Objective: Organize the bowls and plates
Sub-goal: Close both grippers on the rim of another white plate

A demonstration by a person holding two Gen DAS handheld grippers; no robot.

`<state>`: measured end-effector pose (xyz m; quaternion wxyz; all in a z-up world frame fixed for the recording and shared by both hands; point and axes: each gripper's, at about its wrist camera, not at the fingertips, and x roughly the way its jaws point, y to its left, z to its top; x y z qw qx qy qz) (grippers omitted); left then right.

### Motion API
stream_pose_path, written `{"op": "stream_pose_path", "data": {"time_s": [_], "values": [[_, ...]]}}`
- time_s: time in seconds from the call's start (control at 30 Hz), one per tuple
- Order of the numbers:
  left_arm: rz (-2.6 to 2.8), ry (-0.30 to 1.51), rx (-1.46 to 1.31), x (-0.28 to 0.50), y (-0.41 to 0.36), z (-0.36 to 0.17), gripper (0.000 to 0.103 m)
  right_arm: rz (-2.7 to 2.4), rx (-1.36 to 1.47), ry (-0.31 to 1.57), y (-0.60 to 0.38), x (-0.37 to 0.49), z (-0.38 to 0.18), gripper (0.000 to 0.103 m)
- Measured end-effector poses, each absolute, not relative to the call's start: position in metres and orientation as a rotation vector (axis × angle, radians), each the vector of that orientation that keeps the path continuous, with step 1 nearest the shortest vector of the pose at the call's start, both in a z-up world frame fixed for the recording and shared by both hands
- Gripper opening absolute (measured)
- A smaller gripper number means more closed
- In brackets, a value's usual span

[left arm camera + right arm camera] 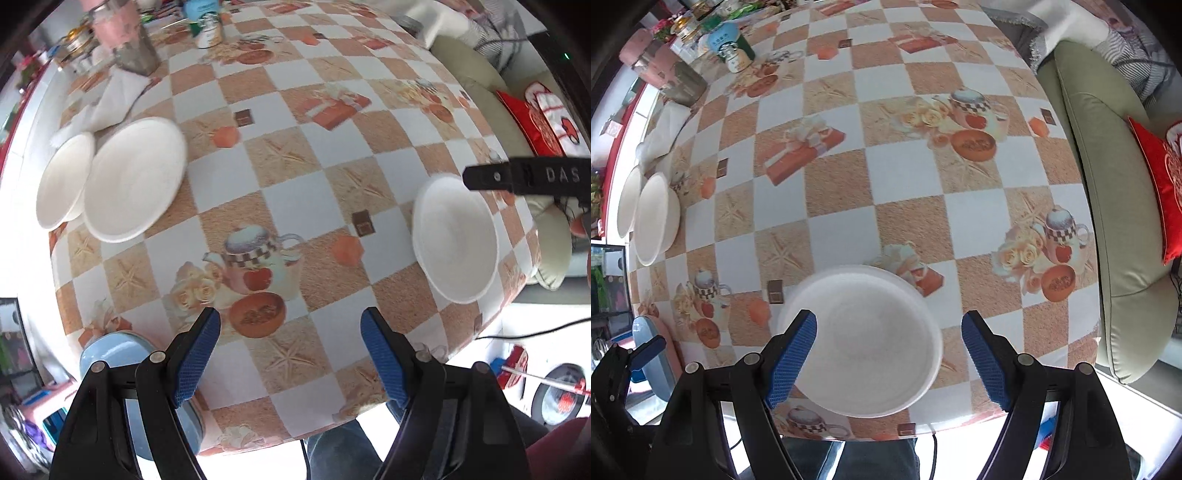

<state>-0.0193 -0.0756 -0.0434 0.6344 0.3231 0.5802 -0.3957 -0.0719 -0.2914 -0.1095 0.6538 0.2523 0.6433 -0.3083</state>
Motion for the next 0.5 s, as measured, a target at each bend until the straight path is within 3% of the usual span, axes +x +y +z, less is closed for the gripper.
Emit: {"op": "stream_pose_path", "data": {"time_s": [0.2,0.5], "values": [[-0.682,1.319,0.579,0.05,-0.058,-0.035,0.081,-0.574,0.523,1.473,-0.253,-0.02,-0.109,0.082],[-0.364,1.439,0.309,0.14,-0.03,-0.068,0.081,-0.463,0.504,1.487,-0.215,0.067,-0.124,0.082]]}}
